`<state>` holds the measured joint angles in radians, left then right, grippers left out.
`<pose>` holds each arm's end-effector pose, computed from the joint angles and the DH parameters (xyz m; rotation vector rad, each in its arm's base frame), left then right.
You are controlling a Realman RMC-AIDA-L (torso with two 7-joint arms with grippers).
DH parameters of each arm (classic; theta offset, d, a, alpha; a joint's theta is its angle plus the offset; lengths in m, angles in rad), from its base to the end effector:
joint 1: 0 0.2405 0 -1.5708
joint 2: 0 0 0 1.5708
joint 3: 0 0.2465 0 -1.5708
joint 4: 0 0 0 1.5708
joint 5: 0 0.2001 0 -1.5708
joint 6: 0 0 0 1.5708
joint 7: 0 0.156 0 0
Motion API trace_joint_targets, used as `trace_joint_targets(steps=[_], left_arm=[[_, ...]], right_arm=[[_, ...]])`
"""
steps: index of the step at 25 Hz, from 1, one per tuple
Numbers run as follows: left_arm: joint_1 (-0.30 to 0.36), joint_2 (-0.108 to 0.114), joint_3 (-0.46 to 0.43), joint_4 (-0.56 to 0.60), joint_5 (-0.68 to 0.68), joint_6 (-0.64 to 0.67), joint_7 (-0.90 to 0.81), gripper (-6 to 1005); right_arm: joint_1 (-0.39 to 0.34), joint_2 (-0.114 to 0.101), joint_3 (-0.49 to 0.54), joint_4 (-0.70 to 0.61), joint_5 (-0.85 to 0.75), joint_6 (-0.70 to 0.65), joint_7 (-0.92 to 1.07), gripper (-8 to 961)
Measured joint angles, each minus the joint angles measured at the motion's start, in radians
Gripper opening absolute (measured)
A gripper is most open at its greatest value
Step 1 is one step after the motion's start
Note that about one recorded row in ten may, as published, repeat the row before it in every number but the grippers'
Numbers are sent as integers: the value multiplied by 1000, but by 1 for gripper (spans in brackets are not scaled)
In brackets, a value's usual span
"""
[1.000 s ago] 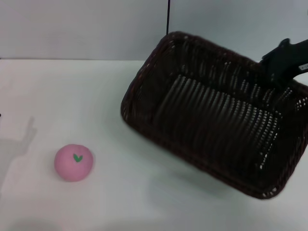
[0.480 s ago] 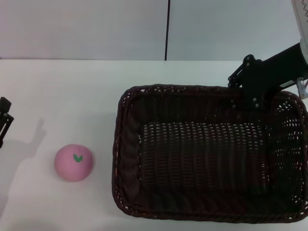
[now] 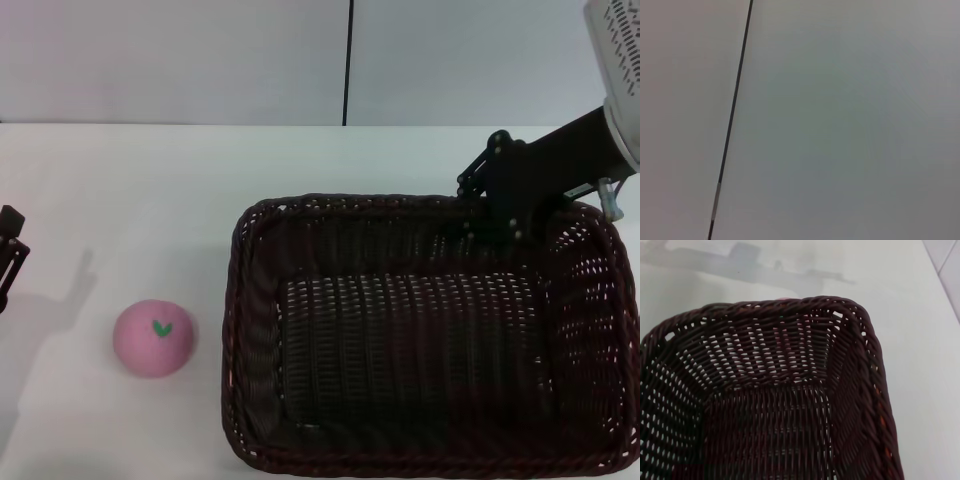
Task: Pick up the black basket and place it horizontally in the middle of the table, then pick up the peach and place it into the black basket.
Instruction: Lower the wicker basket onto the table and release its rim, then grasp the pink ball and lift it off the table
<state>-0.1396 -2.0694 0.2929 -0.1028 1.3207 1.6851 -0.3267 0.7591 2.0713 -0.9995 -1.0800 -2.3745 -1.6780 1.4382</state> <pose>-0.3430 0.1990 0.0123 -1.5339 -0.5541 -0.9053 0.1604 0.3589 0.0058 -3.0458 -0.2526 -0.1328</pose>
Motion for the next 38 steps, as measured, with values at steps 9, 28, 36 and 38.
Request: trace_joint_targets(steps=[9,28,36,38], left_arm=[[3,0,9,-11,0,2,0,817],[34,16,378,342,44,-43,-339,813],[11,15,416,527,281,-137,-510,812],[-36,13,416,548,393,-182,-557,811]], right_arm=[[-15,2,-2,1,6,19,-14,188],[-358,3,101,-238,544,7,103,611],[-578,5,138,28,943,21,35,618],[-589,5,138,50,966,21,24,618]])
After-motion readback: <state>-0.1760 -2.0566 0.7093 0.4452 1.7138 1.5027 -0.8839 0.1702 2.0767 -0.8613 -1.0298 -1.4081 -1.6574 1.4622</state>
